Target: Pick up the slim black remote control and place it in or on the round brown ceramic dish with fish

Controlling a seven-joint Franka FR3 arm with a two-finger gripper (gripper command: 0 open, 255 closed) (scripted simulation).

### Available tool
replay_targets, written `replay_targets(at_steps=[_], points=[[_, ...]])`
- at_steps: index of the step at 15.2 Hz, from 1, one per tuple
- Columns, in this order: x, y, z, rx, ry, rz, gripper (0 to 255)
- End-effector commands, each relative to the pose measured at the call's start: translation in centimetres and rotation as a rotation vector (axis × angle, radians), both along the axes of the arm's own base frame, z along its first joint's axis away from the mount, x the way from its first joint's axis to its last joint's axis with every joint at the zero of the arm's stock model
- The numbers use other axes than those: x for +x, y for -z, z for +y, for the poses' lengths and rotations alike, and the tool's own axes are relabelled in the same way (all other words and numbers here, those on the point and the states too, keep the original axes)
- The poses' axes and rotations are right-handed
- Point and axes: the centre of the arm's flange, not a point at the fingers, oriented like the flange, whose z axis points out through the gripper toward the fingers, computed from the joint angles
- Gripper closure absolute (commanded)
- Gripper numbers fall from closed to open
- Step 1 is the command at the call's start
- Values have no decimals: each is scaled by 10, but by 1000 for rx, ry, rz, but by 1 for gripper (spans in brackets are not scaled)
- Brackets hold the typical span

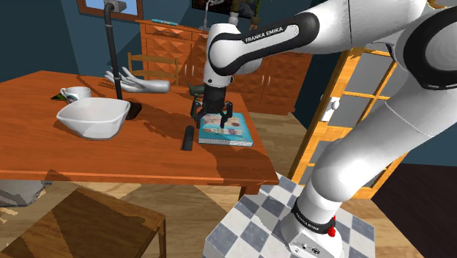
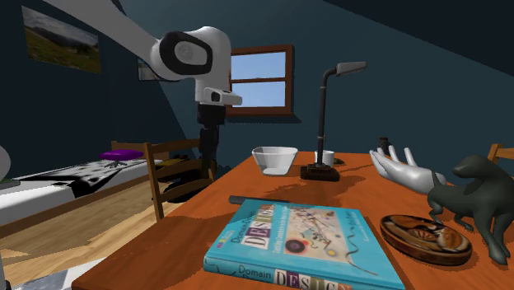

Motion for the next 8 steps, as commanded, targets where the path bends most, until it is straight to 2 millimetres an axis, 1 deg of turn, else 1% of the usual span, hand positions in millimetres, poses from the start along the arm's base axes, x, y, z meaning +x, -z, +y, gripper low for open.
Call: replay_targets(at_steps=[1,8], points=[[23,18,6,-16,51,-6,0],[93,73,8,-77,222,-23,0]])
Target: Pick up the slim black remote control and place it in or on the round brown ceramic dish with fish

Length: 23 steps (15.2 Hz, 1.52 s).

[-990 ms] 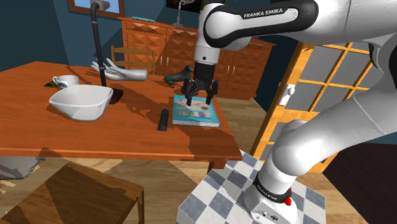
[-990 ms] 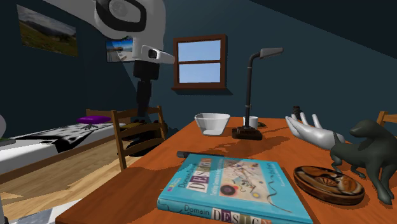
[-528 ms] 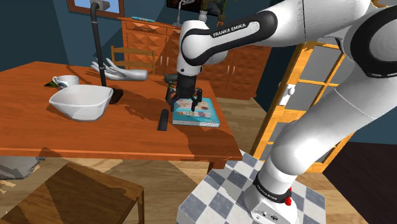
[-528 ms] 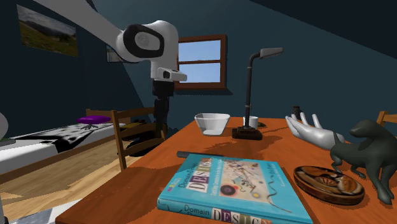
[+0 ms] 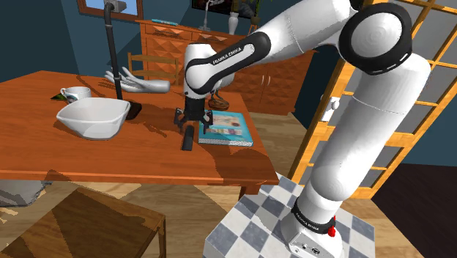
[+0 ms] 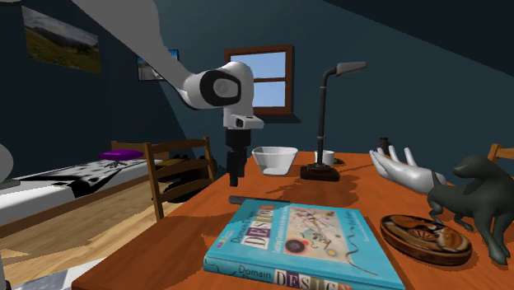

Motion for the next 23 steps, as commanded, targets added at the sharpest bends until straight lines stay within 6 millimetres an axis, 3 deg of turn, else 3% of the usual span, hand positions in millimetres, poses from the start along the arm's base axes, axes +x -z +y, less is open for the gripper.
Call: replay_targets(at_steps=[1,3,10,18,19,23], points=[[19,15,1,-18,52,-6,0],[33,25,-1,-30,85,-9,0],[32,65,-2,-30,85,-9,0],[32,65,-2,-30,85,-9,0],[36,62,-3,-30,85,-9,255],[36,64,1,-30,85,-8,255]])
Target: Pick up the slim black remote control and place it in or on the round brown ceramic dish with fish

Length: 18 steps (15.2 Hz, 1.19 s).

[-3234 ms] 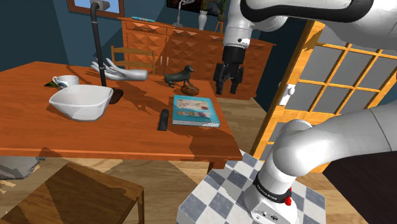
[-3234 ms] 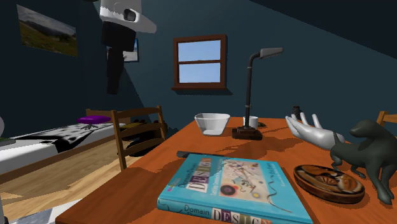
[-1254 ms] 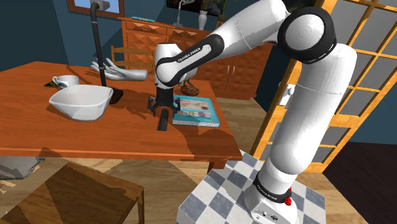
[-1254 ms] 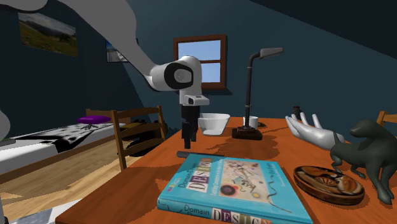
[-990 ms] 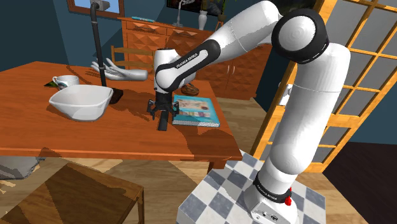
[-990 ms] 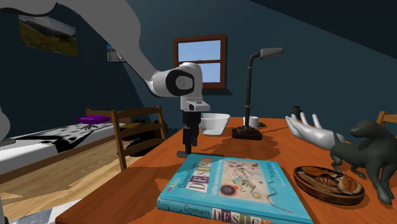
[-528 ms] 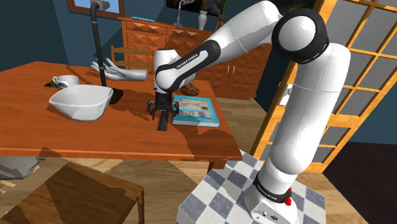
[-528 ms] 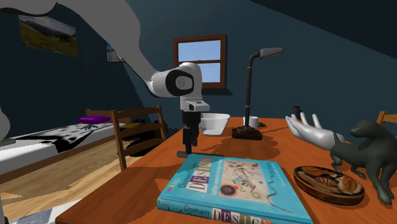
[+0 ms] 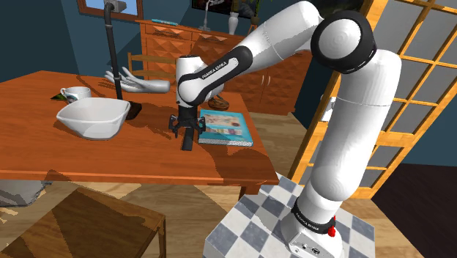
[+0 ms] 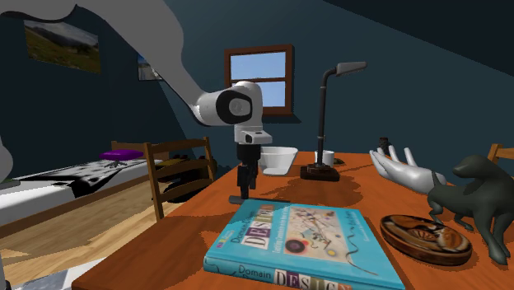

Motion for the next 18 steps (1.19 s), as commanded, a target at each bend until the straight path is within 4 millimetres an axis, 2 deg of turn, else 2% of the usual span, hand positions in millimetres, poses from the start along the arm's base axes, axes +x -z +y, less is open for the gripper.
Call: replay_targets(at_steps=[1,4,5,16,17,18], points=[[2,18,2,9,-1,-1,255],[0,17,7,9,-2,-1,255],[-4,19,-2,9,-1,-2,255],[-4,-39,-2,9,-1,-2,255],[-5,-33,-2,9,-1,-3,255],[-5,-33,-2,9,-1,-3,0]])
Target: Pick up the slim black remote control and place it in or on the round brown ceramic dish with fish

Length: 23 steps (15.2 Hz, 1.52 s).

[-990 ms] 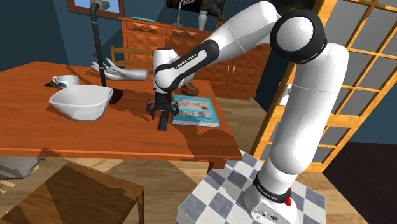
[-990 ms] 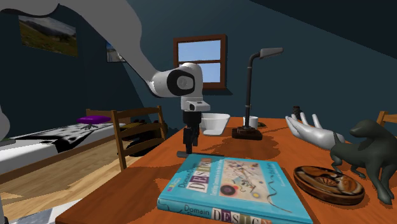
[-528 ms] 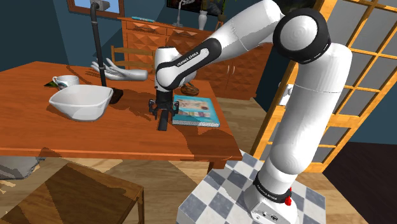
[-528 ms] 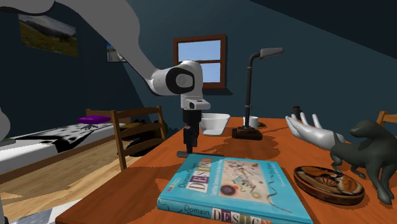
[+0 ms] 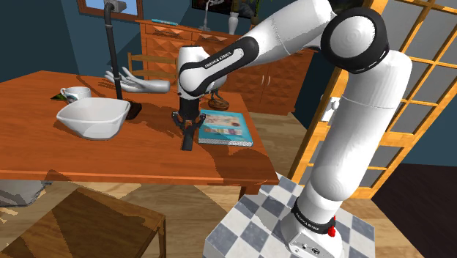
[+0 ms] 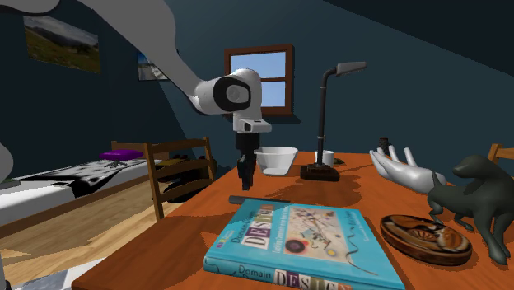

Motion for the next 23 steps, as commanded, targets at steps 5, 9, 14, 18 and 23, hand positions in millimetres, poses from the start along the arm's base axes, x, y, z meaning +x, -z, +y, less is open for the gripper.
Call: replay_targets(at_steps=[5,9,14,18,23], points=[[-16,22,23,-7,28,11,0],[-17,43,22,-7,28,11,0],[-17,51,22,-7,28,11,0],[-17,51,22,-7,28,11,0],[-17,52,23,-7,28,11,255]])
